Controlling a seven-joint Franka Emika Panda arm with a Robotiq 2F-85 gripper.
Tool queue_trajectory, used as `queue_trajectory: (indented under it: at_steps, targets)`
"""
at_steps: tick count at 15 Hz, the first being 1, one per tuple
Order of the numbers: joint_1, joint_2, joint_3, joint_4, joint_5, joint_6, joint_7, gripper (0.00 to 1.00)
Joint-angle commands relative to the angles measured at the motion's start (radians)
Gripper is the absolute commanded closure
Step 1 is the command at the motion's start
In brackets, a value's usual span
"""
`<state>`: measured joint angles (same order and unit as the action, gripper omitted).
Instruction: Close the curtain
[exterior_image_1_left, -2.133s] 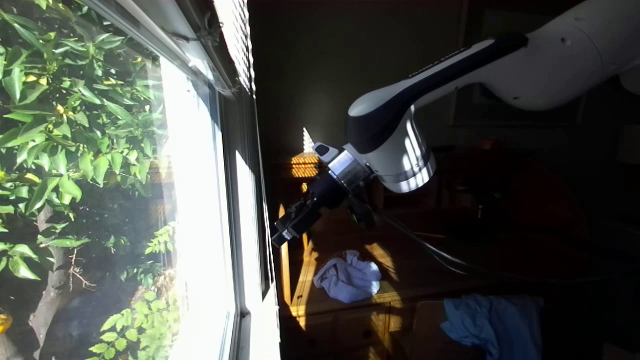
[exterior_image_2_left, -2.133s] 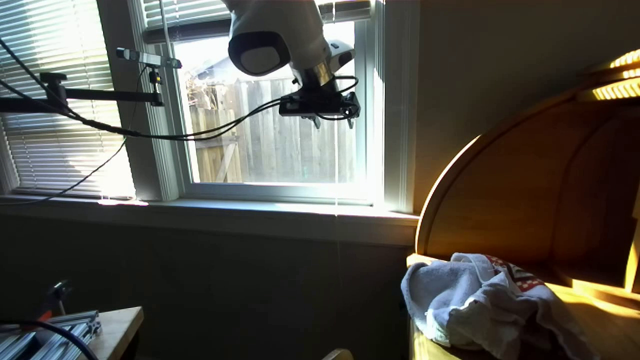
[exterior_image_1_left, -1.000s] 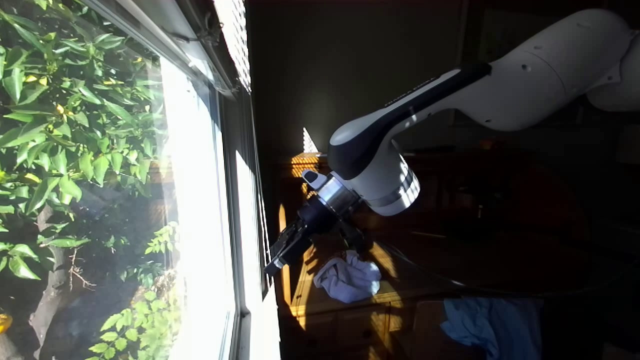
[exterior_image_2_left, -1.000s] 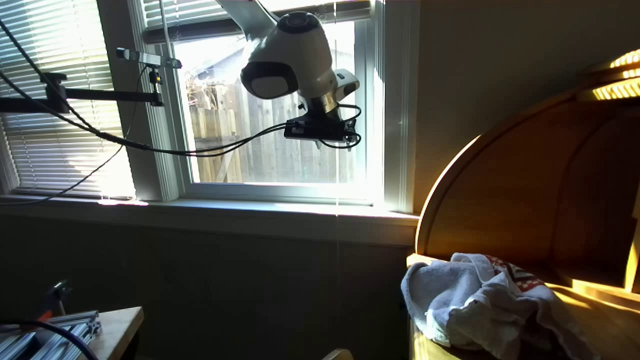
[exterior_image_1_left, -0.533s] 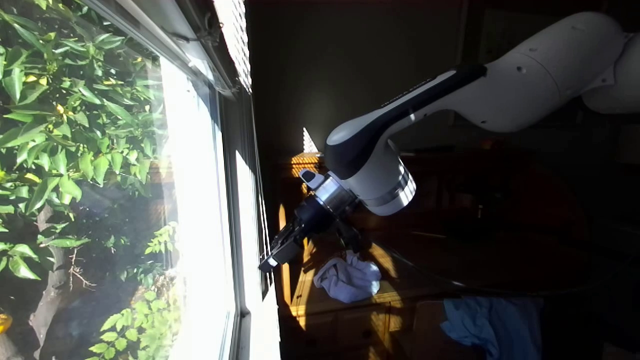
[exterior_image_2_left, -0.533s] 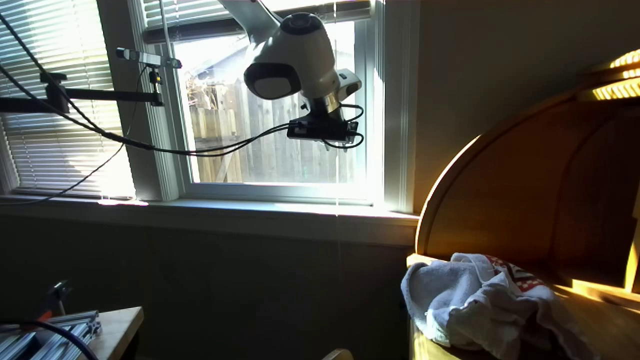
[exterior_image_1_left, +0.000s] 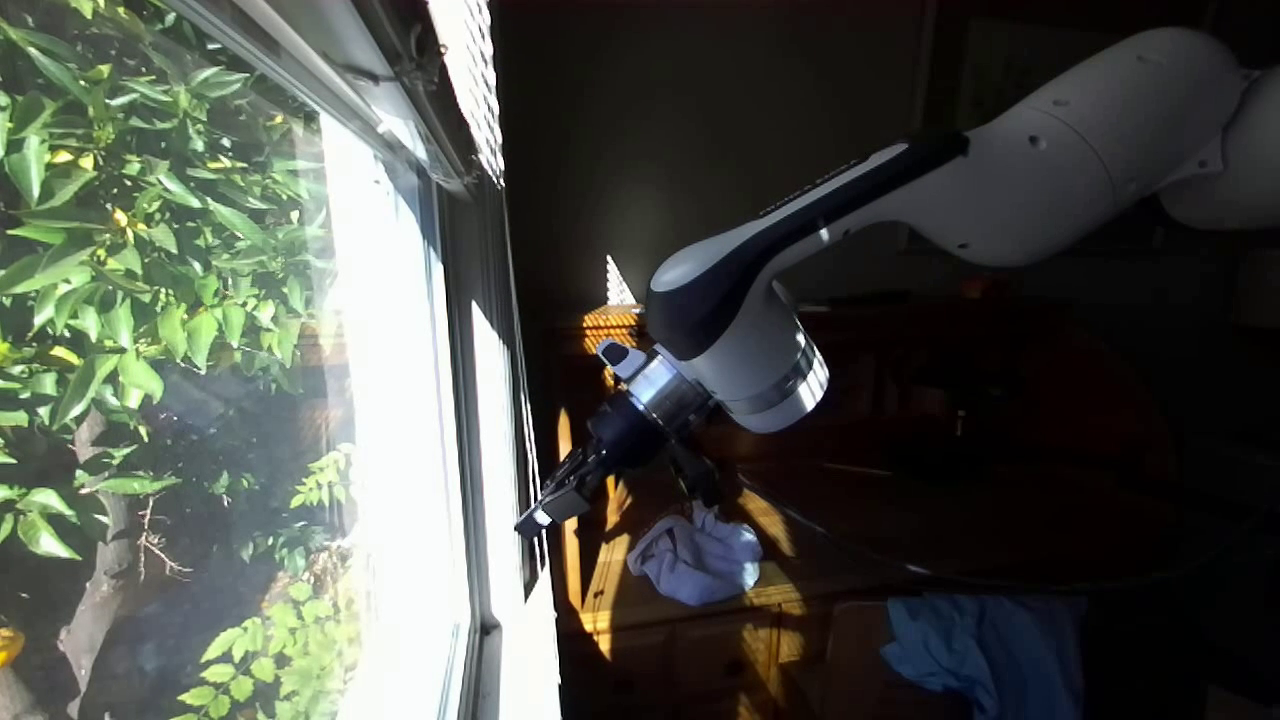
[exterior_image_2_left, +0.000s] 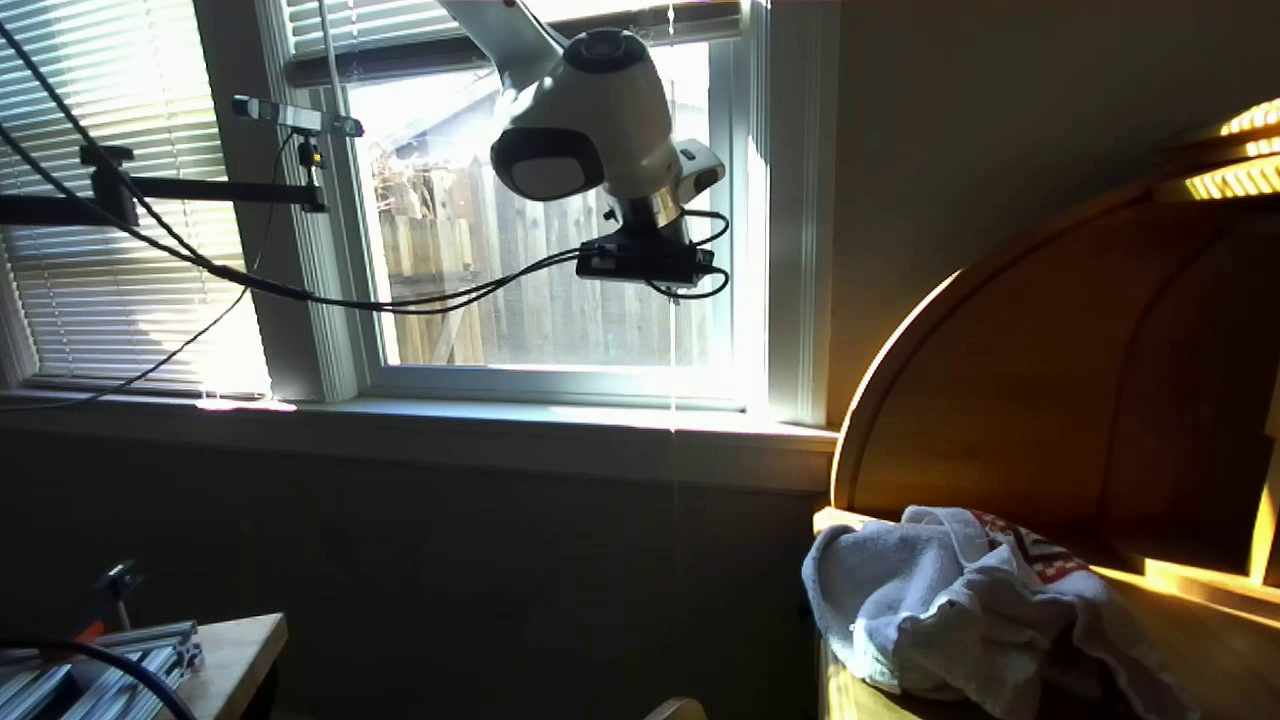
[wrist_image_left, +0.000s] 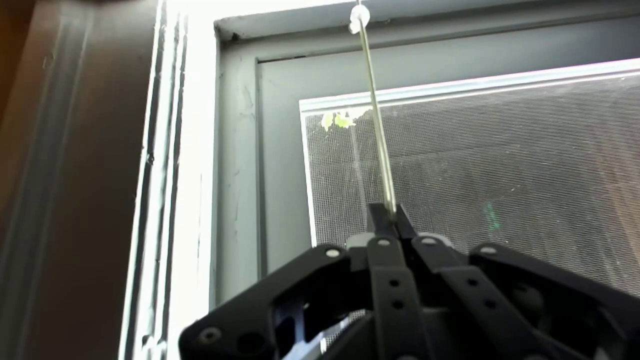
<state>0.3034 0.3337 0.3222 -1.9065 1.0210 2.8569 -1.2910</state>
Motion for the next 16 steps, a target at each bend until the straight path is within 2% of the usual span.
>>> queue_trajectory:
  at_steps: [1, 4, 8, 11, 16]
  targets:
    - [-0.007, 0.019, 0.013, 0.029, 0.019, -0.003, -0.028, 1.0]
    - [-0.018, 0.023, 0.036, 0.05, 0.043, -0.04, -0.059, 1.0]
    - [-0.047, 0.055, 0.122, 0.126, 0.155, -0.162, -0.245, 1.0]
    - [-0.066, 0.057, 0.161, 0.136, 0.217, -0.292, -0.348, 1.0]
    - [-0.047, 0.063, 0.117, 0.12, 0.308, -0.541, -0.453, 1.0]
